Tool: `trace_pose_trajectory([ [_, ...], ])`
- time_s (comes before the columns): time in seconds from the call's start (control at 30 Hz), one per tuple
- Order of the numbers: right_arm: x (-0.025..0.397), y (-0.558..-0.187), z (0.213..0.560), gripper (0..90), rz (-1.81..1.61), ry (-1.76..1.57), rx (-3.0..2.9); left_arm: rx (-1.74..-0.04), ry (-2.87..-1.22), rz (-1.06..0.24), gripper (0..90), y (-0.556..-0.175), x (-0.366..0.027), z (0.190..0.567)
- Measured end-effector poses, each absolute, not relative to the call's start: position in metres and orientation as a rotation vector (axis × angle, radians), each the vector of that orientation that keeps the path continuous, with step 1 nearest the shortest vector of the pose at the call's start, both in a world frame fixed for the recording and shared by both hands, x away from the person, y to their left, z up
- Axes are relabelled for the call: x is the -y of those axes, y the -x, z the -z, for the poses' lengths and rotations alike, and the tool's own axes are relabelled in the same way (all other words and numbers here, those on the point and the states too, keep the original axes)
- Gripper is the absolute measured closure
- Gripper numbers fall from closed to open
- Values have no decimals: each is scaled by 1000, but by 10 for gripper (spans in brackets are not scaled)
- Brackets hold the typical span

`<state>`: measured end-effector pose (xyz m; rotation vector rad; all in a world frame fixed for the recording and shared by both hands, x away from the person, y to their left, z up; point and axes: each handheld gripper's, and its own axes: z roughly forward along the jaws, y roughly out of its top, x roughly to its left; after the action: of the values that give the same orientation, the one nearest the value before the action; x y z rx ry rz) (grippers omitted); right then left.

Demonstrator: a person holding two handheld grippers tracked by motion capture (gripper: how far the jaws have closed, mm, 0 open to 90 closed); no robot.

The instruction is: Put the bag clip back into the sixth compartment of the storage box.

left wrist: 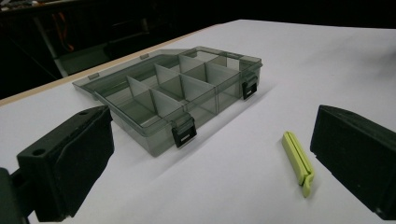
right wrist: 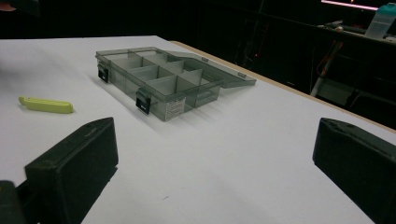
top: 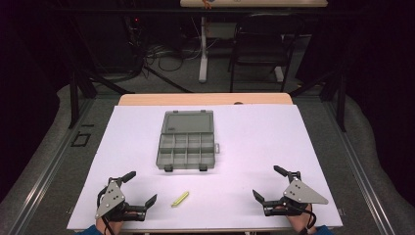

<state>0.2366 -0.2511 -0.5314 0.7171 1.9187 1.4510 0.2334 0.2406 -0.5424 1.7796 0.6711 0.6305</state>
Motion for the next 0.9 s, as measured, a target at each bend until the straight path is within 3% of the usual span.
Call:
trace_pose_trajectory([
  [0.9, 250, -237, 532, 0, -1440, -728, -1926, -668, -1905, -640, 0, -236, -222, 524],
])
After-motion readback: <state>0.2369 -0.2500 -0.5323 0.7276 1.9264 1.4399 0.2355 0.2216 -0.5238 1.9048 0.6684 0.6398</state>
